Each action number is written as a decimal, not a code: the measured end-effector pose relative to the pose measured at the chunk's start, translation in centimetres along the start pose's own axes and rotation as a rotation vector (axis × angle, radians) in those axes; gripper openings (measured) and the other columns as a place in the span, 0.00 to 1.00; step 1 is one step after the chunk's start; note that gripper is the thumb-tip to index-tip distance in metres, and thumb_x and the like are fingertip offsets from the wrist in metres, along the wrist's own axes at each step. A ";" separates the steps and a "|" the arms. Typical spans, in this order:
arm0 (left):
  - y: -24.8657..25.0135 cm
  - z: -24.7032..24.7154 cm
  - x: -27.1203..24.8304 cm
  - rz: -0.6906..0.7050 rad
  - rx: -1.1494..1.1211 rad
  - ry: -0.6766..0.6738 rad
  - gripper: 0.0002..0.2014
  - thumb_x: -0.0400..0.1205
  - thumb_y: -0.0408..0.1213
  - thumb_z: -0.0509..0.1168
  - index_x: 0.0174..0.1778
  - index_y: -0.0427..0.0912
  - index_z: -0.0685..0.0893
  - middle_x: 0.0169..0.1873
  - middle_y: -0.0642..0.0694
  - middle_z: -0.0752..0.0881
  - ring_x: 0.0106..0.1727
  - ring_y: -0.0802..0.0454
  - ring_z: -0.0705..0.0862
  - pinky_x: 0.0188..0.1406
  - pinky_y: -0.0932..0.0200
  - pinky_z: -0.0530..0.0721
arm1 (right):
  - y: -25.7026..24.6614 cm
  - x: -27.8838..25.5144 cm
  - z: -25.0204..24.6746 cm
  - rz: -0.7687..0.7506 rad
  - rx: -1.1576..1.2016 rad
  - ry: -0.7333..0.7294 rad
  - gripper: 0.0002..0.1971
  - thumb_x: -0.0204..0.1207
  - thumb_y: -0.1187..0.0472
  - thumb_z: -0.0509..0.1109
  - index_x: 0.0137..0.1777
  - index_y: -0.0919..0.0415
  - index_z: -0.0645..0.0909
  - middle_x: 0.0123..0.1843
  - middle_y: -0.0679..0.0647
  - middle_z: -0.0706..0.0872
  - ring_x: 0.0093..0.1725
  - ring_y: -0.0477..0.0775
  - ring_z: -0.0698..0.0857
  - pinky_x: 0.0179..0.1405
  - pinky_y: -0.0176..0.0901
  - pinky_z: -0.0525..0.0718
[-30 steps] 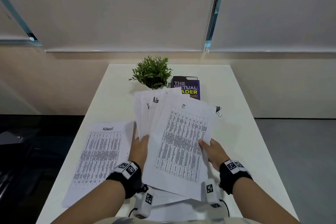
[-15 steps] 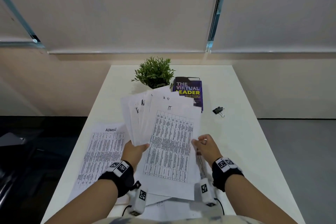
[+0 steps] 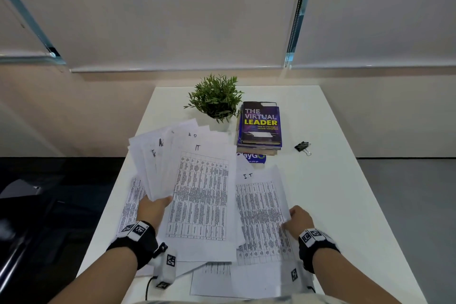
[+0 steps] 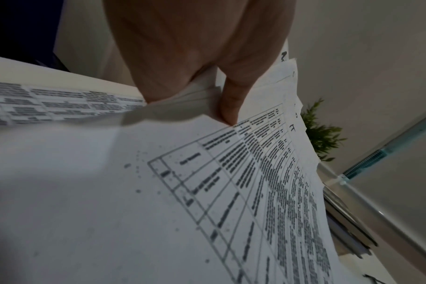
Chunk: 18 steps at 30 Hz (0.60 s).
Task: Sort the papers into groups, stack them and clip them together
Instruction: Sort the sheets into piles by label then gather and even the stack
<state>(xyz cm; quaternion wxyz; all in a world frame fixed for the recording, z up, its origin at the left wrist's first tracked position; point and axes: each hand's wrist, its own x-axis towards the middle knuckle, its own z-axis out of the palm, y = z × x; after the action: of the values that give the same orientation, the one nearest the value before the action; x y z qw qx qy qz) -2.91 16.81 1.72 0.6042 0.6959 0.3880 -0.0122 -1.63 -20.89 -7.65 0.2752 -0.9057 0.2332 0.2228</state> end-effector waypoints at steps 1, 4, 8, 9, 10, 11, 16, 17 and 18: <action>-0.2 -0.5 0.2 0.000 -0.005 0.005 0.21 0.78 0.29 0.73 0.67 0.32 0.80 0.54 0.35 0.85 0.58 0.36 0.81 0.60 0.48 0.76 | 0.0 -0.1 -0.1 -0.009 0.000 0.020 0.14 0.68 0.66 0.77 0.37 0.54 0.72 0.48 0.56 0.85 0.42 0.54 0.81 0.43 0.43 0.81; -0.6 -1.6 0.5 -0.016 -0.026 0.022 0.22 0.78 0.29 0.73 0.68 0.32 0.80 0.55 0.35 0.85 0.60 0.36 0.82 0.60 0.48 0.76 | -0.7 -1.3 -0.4 0.010 -0.077 0.125 0.13 0.73 0.62 0.71 0.33 0.48 0.71 0.39 0.47 0.82 0.47 0.54 0.80 0.48 0.44 0.74; -0.4 -2.8 0.6 -0.034 -0.068 0.027 0.19 0.79 0.28 0.72 0.65 0.34 0.78 0.56 0.38 0.84 0.64 0.38 0.80 0.67 0.44 0.74 | -2.2 -2.4 -0.7 -0.091 0.089 0.152 0.10 0.75 0.65 0.66 0.35 0.52 0.72 0.34 0.49 0.81 0.41 0.56 0.80 0.43 0.45 0.74; -0.4 -3.1 0.5 -0.029 -0.076 0.024 0.19 0.79 0.28 0.72 0.65 0.36 0.77 0.56 0.40 0.83 0.63 0.40 0.79 0.69 0.44 0.72 | -2.7 -2.7 -0.7 -0.133 0.185 0.098 0.07 0.76 0.66 0.66 0.38 0.56 0.74 0.35 0.52 0.81 0.39 0.56 0.80 0.38 0.43 0.75; -0.3 -3.3 0.5 -0.031 -0.073 0.024 0.20 0.79 0.28 0.72 0.66 0.36 0.78 0.56 0.39 0.83 0.63 0.40 0.79 0.69 0.44 0.72 | -3.2 -3.0 -0.5 -0.166 0.237 0.046 0.05 0.76 0.66 0.66 0.41 0.59 0.74 0.37 0.53 0.81 0.37 0.55 0.79 0.34 0.42 0.74; -0.4 -3.5 0.7 -0.025 -0.073 0.021 0.22 0.78 0.28 0.73 0.68 0.35 0.78 0.56 0.39 0.83 0.63 0.39 0.79 0.68 0.45 0.72 | -3.8 -3.5 -0.3 -0.191 0.244 -0.001 0.05 0.77 0.66 0.67 0.42 0.60 0.74 0.37 0.52 0.80 0.36 0.52 0.78 0.30 0.38 0.73; -0.5 -4.0 0.8 -0.037 -0.078 0.020 0.25 0.78 0.27 0.72 0.72 0.32 0.75 0.58 0.39 0.82 0.67 0.39 0.78 0.69 0.44 0.71 | -5.6 -4.3 2.6 -0.178 -0.058 -0.061 0.10 0.79 0.55 0.67 0.39 0.58 0.71 0.45 0.55 0.75 0.44 0.53 0.76 0.40 0.43 0.76; -0.4 -4.0 0.7 -0.036 -0.077 0.018 0.26 0.79 0.26 0.72 0.73 0.32 0.73 0.57 0.40 0.81 0.67 0.40 0.77 0.71 0.43 0.70 | -5.7 -4.4 3.1 -0.149 -0.149 -0.066 0.08 0.78 0.54 0.66 0.47 0.59 0.76 0.53 0.58 0.74 0.54 0.57 0.75 0.47 0.45 0.76; -0.4 -4.1 0.6 -0.032 -0.078 0.017 0.27 0.79 0.26 0.71 0.74 0.31 0.72 0.56 0.41 0.80 0.69 0.38 0.77 0.72 0.43 0.69 | -5.7 -4.5 3.5 -0.119 -0.215 -0.064 0.10 0.77 0.53 0.67 0.54 0.57 0.78 0.59 0.59 0.71 0.62 0.61 0.72 0.52 0.47 0.75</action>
<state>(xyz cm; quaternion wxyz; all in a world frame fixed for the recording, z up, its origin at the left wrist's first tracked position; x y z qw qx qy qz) -4.59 20.60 2.23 0.6274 0.6654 0.4044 -0.0008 -3.07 -13.16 -5.63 0.1967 -0.9346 0.1448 0.2585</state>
